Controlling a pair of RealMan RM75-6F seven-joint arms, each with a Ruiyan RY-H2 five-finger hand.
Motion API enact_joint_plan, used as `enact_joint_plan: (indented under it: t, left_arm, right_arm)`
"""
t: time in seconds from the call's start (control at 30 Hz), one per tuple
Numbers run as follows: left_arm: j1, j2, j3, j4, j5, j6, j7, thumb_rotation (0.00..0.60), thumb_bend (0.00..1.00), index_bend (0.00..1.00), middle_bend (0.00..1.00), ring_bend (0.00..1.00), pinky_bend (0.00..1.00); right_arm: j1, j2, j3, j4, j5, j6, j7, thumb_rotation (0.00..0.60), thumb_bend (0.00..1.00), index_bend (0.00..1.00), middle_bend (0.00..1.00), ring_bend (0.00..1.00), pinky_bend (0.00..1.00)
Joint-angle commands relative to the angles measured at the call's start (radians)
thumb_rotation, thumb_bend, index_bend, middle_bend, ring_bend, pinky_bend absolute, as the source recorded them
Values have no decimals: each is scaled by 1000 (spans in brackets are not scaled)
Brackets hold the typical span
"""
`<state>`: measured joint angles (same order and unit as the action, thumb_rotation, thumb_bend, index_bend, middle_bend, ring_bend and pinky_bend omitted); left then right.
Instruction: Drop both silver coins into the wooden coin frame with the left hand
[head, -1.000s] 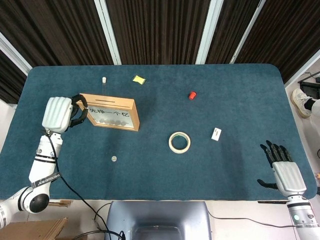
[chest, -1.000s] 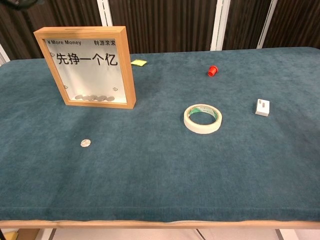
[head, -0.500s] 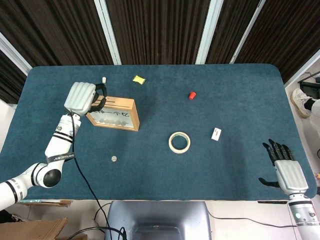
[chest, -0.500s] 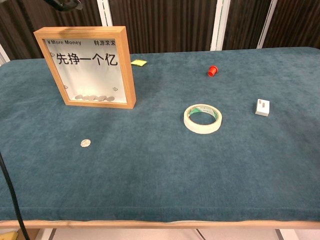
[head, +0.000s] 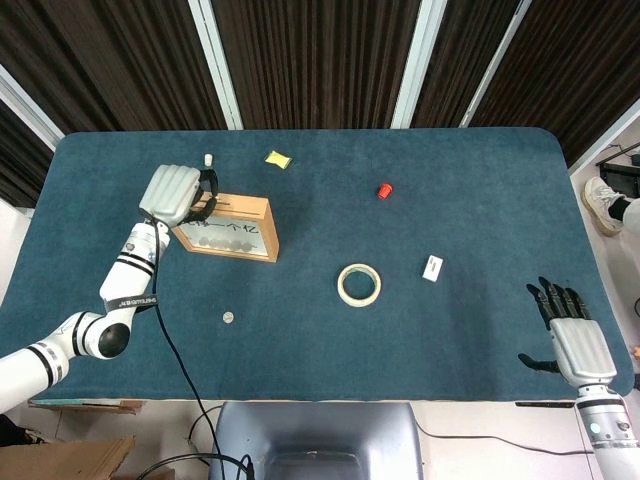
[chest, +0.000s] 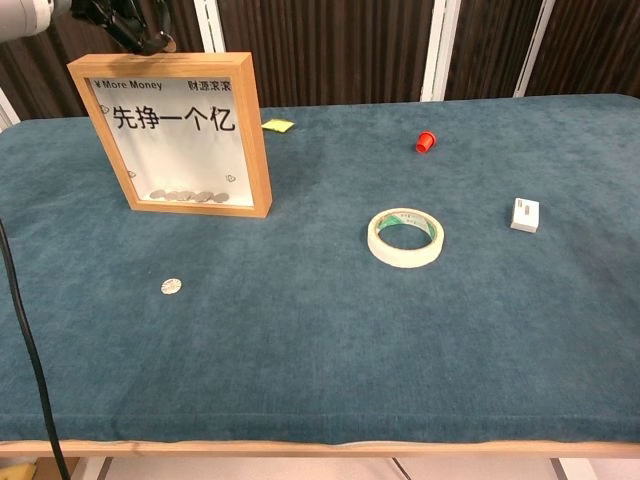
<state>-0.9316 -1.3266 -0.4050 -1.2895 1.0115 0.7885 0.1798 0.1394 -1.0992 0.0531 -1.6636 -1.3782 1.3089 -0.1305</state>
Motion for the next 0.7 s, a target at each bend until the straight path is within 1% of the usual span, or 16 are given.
enact_joint_plan:
  t: [0.03,0.4,0.57,0.6,0.7]
  left_arm:
    - [-4,2,7,3,-1,1,-6,600,493,641,1000,1000,1000]
    - [-11,19,42,-17,-7,0,-8,600,494,641,1000,1000,1000]
    - [-14,17,48,-13,-11,3,-9,600,494,626,1000,1000,1000]
    - [-15,17,49,-13,-11,3,-9,600,491,608,1000,1000,1000]
    - [-16,15,52,-9,-10,8,-10,600,477,466,1000,1000,1000]
  right_arm:
    - [0,0,0,0,0,2,2,600,177,0,0,0,0]
    - [0,-1,-1,-2,0,5,0,600,177,0,0,0,0]
    - [-1,-2,0,-2,1,6,0,600,177,0,0,0,0]
    - [-1,-2,0,-2,1,6,0,600,177,0,0,0,0]
    - [0,-1,0,-2,3,5,0,600,177,0,0,0,0]
